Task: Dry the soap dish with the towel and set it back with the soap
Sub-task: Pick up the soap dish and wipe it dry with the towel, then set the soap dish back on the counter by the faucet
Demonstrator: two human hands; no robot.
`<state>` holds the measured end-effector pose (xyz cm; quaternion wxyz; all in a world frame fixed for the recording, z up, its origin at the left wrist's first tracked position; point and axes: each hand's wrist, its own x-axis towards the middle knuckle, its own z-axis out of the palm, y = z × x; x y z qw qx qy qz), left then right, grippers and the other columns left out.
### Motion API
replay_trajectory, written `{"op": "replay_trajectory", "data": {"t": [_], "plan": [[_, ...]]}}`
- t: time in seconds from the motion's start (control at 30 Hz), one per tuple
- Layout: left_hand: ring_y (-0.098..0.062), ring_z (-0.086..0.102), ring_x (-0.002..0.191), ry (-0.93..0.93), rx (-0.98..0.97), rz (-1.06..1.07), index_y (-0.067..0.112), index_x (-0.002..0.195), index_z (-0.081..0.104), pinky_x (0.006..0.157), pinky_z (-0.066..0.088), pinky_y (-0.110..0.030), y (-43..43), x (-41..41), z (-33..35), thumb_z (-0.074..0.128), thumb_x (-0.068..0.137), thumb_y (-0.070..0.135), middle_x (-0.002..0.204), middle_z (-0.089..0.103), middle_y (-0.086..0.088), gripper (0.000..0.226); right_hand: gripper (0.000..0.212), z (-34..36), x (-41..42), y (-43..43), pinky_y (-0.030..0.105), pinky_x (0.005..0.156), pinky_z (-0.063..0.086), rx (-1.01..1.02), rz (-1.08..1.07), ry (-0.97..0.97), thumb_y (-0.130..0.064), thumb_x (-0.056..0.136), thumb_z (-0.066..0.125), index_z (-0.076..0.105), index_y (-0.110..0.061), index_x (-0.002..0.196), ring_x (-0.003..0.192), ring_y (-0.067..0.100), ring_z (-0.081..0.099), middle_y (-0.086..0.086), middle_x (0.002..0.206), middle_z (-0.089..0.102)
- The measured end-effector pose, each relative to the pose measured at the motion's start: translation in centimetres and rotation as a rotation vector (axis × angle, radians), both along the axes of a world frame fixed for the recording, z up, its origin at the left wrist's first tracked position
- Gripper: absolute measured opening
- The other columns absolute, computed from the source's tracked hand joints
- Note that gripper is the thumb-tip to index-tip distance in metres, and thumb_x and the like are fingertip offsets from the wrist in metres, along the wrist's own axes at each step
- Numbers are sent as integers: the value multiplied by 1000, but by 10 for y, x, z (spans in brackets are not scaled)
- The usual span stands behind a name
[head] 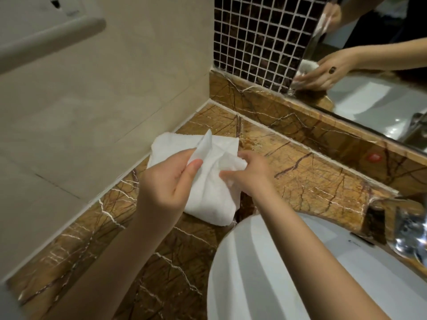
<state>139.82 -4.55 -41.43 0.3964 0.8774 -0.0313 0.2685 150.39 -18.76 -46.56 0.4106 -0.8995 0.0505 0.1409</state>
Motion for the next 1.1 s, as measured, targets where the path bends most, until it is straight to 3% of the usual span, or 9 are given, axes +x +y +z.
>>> {"op": "replay_trajectory", "data": {"t": [0.1, 0.13, 0.23, 0.37, 0.57, 0.67, 0.77, 1.0, 1.1], "plan": [[-9, 65, 90, 51, 220, -60, 3, 110, 67, 79, 42, -9, -1, 3, 10, 53, 90, 9, 100, 72, -4, 25, 43, 41, -4, -14, 45, 86, 50, 68, 13, -195, -47, 75, 68, 63, -27, 113, 104, 19, 58, -4, 109, 65], [-17, 67, 96, 45, 307, -76, 1, 112, 66, 84, 43, -15, -1, 6, 13, 55, 88, 8, 107, 71, -9, 27, 33, 55, -6, -17, 39, 76, 53, 207, 24, -160, -49, 81, 61, 67, -25, 102, 86, 14, 63, -5, 92, 68], [-31, 67, 99, -11, 524, -187, -5, 107, 67, 87, 52, -36, 0, 10, 21, 64, 79, 3, 110, 68, -19, 30, 44, 91, -15, -23, 22, 44, 41, 524, 121, 219, -52, 91, 44, 68, -15, 87, 46, 10, 50, -1, 58, 61], [-38, 66, 100, 2, 687, -284, -10, 109, 64, 78, 54, -57, 1, 4, 23, 67, 73, -3, 112, 65, -26, 37, 31, 102, -29, -20, 19, 35, 42, 570, 179, 339, -31, 92, 55, 64, -1, 95, 41, 15, 51, 9, 57, 62], [-34, 59, 114, -6, 838, -354, 2, 116, 63, 99, 41, -55, -1, -1, 20, 48, 85, 15, 123, 62, -19, 37, 26, 92, -51, -25, 19, 40, 50, 576, 94, 242, -4, 93, 48, 59, -1, 69, 37, 12, 57, 11, 51, 60], [-21, 38, 136, 175, 682, -252, 23, 135, 47, 113, 21, -44, -3, -7, 30, 41, 86, 49, 147, 41, -7, 56, 25, 91, -66, -38, 19, 39, 49, 615, -18, 188, -3, 93, 46, 60, 5, 75, 36, 11, 56, 7, 46, 59], [-6, 21, 139, 192, 399, -209, 37, 142, 30, 112, 12, -28, -9, -11, 42, 29, 88, 61, 153, 25, 9, 59, 22, 97, -82, -59, 20, 41, 50, 625, -153, 114, -1, 91, 46, 61, 3, 76, 36, 12, 55, 6, 44, 60], [0, 29, 131, 175, 179, -265, 39, 137, 38, 107, 21, -26, -57, -18, 46, 28, 86, 60, 142, 35, 18, 56, 24, 113, -123, -127, 22, 43, 51, 590, -371, -21, -2, 90, 48, 64, 3, 73, 39, 15, 54, 12, 49, 60], [12, 24, 125, 157, 163, -342, 33, 136, 43, 102, 14, -7, -87, -21, 35, 31, 87, 56, 135, 28, 31, 56, 22, 110, -145, -158, 24, 44, 50, 580, -446, -39, -3, 90, 48, 65, 4, 79, 41, 16, 54, 12, 50, 60]]}}
